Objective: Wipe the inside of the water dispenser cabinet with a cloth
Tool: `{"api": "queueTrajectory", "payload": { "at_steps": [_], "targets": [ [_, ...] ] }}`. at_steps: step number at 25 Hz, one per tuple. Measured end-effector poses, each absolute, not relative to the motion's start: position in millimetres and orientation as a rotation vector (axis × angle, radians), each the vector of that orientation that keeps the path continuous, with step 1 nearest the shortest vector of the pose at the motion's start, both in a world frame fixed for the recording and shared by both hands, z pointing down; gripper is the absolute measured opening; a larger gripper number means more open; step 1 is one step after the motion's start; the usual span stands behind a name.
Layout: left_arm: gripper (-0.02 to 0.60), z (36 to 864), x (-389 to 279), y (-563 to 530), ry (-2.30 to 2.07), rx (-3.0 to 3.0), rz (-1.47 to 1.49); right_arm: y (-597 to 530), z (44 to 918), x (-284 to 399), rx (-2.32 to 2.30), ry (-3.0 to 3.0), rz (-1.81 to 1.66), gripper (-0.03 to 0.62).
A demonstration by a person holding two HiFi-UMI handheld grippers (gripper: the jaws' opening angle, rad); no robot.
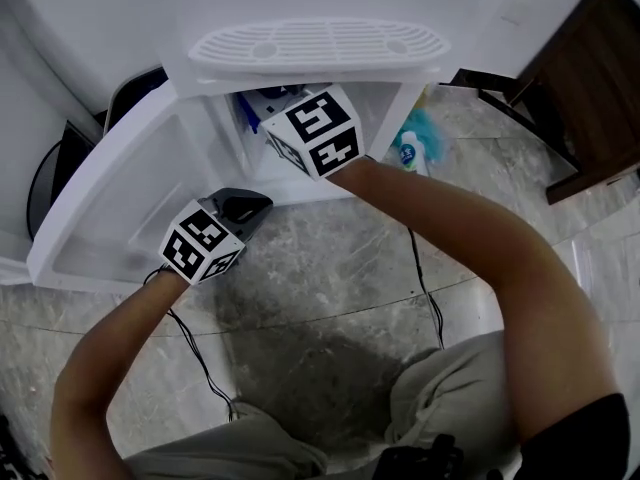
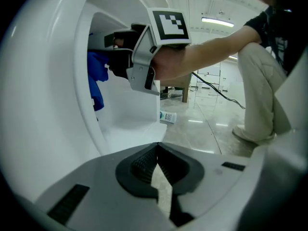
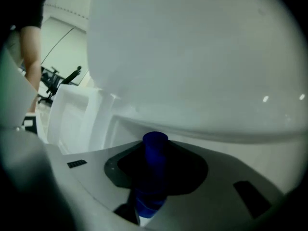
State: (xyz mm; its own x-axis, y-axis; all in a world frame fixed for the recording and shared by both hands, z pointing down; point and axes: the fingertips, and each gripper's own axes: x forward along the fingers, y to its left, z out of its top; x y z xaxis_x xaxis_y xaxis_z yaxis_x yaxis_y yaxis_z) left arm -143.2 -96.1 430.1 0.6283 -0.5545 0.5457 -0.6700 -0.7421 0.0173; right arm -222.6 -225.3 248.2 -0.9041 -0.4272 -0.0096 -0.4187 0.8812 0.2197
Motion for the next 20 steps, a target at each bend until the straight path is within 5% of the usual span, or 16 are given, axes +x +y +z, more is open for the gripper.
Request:
{"api": "queueTrajectory", "payload": {
  "at_steps": [20],
  "targets": [
    [0.008, 452, -172, -79, -1.058, 2.545, 0.75, -299, 238, -238, 1.122, -3.1, -0.206, 0.086]
  ]
}}
